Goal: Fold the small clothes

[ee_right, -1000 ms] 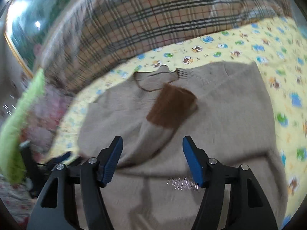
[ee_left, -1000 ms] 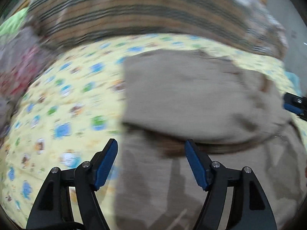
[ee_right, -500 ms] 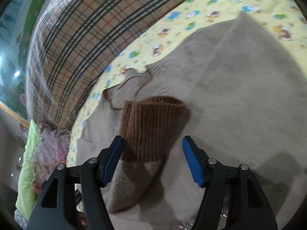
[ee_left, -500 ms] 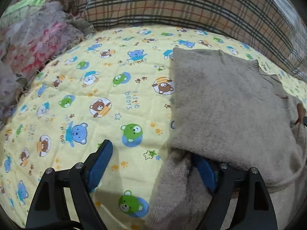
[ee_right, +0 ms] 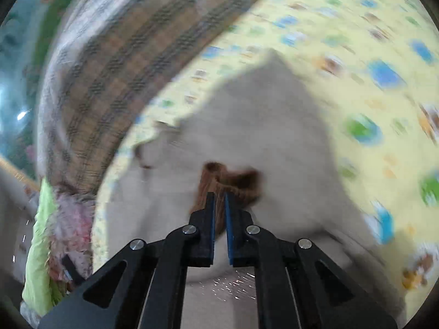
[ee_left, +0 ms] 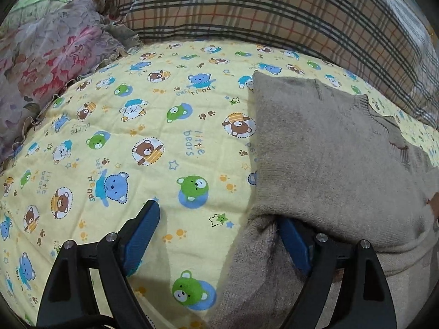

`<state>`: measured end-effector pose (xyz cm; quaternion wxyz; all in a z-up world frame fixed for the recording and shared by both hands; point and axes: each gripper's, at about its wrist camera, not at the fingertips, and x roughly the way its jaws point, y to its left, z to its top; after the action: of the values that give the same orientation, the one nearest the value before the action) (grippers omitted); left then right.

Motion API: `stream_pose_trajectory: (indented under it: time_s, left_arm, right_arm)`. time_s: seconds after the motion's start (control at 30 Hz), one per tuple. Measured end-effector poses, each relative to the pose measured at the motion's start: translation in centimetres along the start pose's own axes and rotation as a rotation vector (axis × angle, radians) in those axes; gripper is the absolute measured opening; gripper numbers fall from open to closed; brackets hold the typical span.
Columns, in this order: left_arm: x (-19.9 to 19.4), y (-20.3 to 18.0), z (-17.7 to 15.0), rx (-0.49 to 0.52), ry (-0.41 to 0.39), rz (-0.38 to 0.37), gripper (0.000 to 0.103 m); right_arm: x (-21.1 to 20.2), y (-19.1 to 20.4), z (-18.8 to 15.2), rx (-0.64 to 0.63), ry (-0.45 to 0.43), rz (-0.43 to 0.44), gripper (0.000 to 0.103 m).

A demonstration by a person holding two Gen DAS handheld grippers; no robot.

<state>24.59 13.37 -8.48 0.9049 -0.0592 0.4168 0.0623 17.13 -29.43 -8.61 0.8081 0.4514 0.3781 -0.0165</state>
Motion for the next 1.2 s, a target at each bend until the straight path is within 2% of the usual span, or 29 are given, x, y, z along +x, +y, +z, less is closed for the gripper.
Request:
stream_pose_trajectory:
  time_s: [0.07,0.1,0.13,0.17,0.2,0.23,0.3,0.37,0.4,0.5,0.57,0.63,0.73,0.83,0.87,0.93,1.0,1.13,1.2]
  left_arm:
    - [0.0,0.0,0.0,0.003,0.001,0.003,0.087]
    - [0.1,0.0,0.0,0.007,0.001,0.007,0.087]
    - [0.1,-0.1,0.0,0.01,0.002,0.009,0.087]
    - [0.2,-0.1,0.0,0.012,0.002,0.01,0.087]
    - [0.1,-0.1,0.0,0.012,0.001,0.009,0.087]
    - [0.1,-0.1,0.0,0.012,0.002,0.008,0.087]
    - [0.1,-0.1,0.0,0.009,0.002,0.003,0.087]
    - [0.2,-0.1,0.0,0.01,0.002,0.002,0.087]
    - [0.2,-0.1,0.0,0.011,0.003,0.002,0.087]
    - [0.2,-0.2,0.0,0.013,0.005,0.005,0.088]
    - [0.3,-0.3,0.0,0.014,0.007,0.008,0.088]
    - [0.3,-0.3,0.0,0.018,0.01,0.012,0.088]
    - [0.4,-0.5,0.0,0.024,0.013,0.02,0.088]
    - [0.5,-0.6,0.1,0.029,0.017,0.027,0.09]
    - [0.5,-0.6,0.1,0.032,0.018,0.026,0.092]
    - [0.5,-0.8,0.1,0.038,0.02,0.03,0.092]
    - [0.6,-0.8,0.1,0.039,0.021,0.031,0.092]
    - [0.7,-0.3,0.3,0.02,0.027,0.014,0.093]
    - [0.6,0.0,0.3,0.009,0.025,0.008,0.093]
  right_arm:
    - [-0.8,-0.2,-0.7,-0.005,-0.013,0.009,0.011]
    - [-0.9,-0.2,-0.8,-0.006,-0.014,0.014,0.017]
    - [-0.9,0.2,-0.7,-0.01,-0.013,0.023,0.029]
    - [-0.9,0.4,-0.4,-0.019,-0.016,0.024,0.035]
    - [-0.9,0.9,-0.2,-0.034,-0.025,0.016,0.049]
    - [-1.0,1.4,0.1,-0.051,-0.041,-0.001,0.053]
    - [-1.6,2.1,0.6,-0.075,-0.103,-0.075,0.053]
    - [-2.3,3.2,1.2,-0.14,-0.154,-0.099,0.057]
    - [-1.7,3.8,1.6,-0.177,-0.121,-0.093,0.061]
    - [0.5,4.8,2.1,-0.266,-0.036,-0.103,0.061]
    - [2.3,5.0,1.9,-0.336,0.048,-0.145,0.056]
    - [3.6,4.8,1.5,-0.378,0.128,-0.139,0.007]
    - [2.3,4.9,2.1,-0.428,0.108,-0.096,0.007]
    - [-1.7,5.6,4.1,-0.482,-0.026,0.037,0.006]
    - [-2.9,5.6,4.7,-0.505,-0.07,0.052,0.006]
    - [-4.2,4.8,5.2,-0.523,-0.099,0.078,0.006]
    - [-4.1,3.4,4.4,-0.556,-0.074,0.057,0.006]
    - [-2.2,0.2,2.0,-0.587,0.039,-0.003,0.006]
    - [-2.3,-0.3,1.6,-0.578,0.046,0.008,0.006]
